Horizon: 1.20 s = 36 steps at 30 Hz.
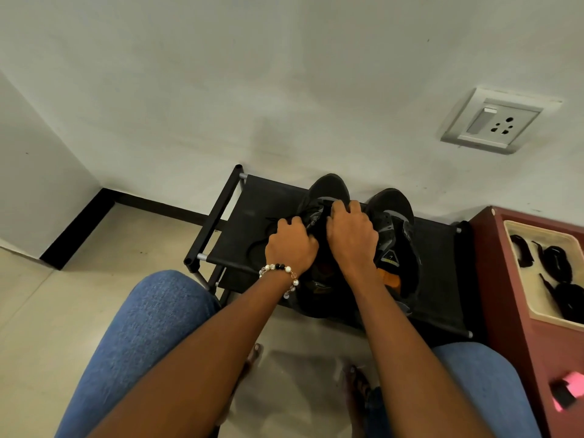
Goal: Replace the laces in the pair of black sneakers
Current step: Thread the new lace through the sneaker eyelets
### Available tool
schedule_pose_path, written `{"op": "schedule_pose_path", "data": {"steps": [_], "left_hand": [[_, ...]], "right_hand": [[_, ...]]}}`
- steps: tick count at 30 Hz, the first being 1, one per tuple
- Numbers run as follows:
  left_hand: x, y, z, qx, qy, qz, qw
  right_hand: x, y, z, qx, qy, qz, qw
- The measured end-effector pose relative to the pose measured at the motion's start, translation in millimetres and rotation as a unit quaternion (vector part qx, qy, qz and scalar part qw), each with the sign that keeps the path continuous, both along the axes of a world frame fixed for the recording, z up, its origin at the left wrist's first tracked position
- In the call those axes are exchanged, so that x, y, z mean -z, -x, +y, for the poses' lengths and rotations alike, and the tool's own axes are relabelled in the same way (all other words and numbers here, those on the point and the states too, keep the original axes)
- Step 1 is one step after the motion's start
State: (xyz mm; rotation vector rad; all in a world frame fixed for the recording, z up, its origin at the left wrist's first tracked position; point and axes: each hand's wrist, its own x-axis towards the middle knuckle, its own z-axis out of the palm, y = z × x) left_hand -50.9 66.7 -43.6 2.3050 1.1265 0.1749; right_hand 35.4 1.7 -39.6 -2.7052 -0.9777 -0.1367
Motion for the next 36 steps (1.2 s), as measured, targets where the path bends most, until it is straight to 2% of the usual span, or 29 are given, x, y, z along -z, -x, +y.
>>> {"op": "schedule_pose_path", "data": {"steps": [4,9,11,12,13,15,16,17,18,19,20,21,23,24,25,27,30,32,34,35,36], "left_hand": [[2,1,0,-0.001,-0.003,-0.012,1.000],[3,1,-1,-0.014,-0.012,-0.018,1.000],[3,0,-2,-0.019,-0.019,-0.017,0.999],[3,0,-3,-0.020,-0.021,-0.017,0.999],[3,-1,-4,-0.022,-0.023,-0.018,0.999],[4,-1,-5,-0.027,-0.026,-0.017,0.999],[4,-1,-5,-0.029,-0.028,-0.017,0.999],[4,-2,-6,-0.030,-0.029,-0.017,0.999],[5,-1,-6,-0.031,-0.029,-0.016,0.999],[5,-1,-6,-0.031,-0.029,-0.017,0.999],[4,-2,-5,-0.032,-0.027,-0.019,0.999],[4,-2,-5,-0.032,-0.025,-0.020,0.999],[5,-2,-5,-0.032,-0.024,-0.021,0.999],[5,-2,-5,-0.032,-0.024,-0.021,0.999],[5,-2,-5,-0.032,-0.025,-0.021,0.999],[5,-2,-5,-0.030,-0.025,-0.020,0.999],[5,-2,-5,-0.028,-0.027,-0.022,0.999],[6,-2,-5,-0.029,-0.028,-0.022,0.999],[6,-2,-5,-0.031,-0.029,-0.023,0.999],[6,-2,-5,-0.032,-0.029,-0.023,0.999],[5,-3,-5,-0.033,-0.029,-0.024,0.999]], "right_hand": [[5,2,3,-0.012,0.001,0.009,1.000],[4,-2,3,0.003,-0.060,0.077,0.995],[4,-7,4,0.009,-0.128,0.135,0.983],[1,-10,3,0.026,-0.187,0.190,0.963],[-5,-12,2,0.057,-0.255,0.273,0.926],[-18,-16,-1,0.139,-0.383,0.438,0.801],[-22,-19,-3,0.178,-0.425,0.484,0.744],[-24,-22,-5,0.210,-0.446,0.503,0.710],[-24,-22,-4,0.238,-0.447,0.500,0.703],[-24,-20,-3,0.250,-0.440,0.472,0.722],[-24,-16,-1,0.243,-0.426,0.422,0.763],[-22,-13,0,0.214,-0.399,0.349,0.820],[-21,-9,1,0.111,-0.292,0.192,0.930],[-20,-7,2,0.060,-0.219,0.133,0.965],[-19,-5,4,0.016,-0.149,0.099,0.984],[-13,-1,6,-0.029,-0.041,0.076,0.996],[-8,3,7,-0.020,-0.030,0.063,0.997],[-10,1,8,0.002,-0.072,0.085,0.994],[-16,-4,6,0.024,-0.165,0.156,0.974],[-20,-6,5,0.038,-0.244,0.218,0.944],[-27,-7,4,0.057,-0.334,0.295,0.893]]}}
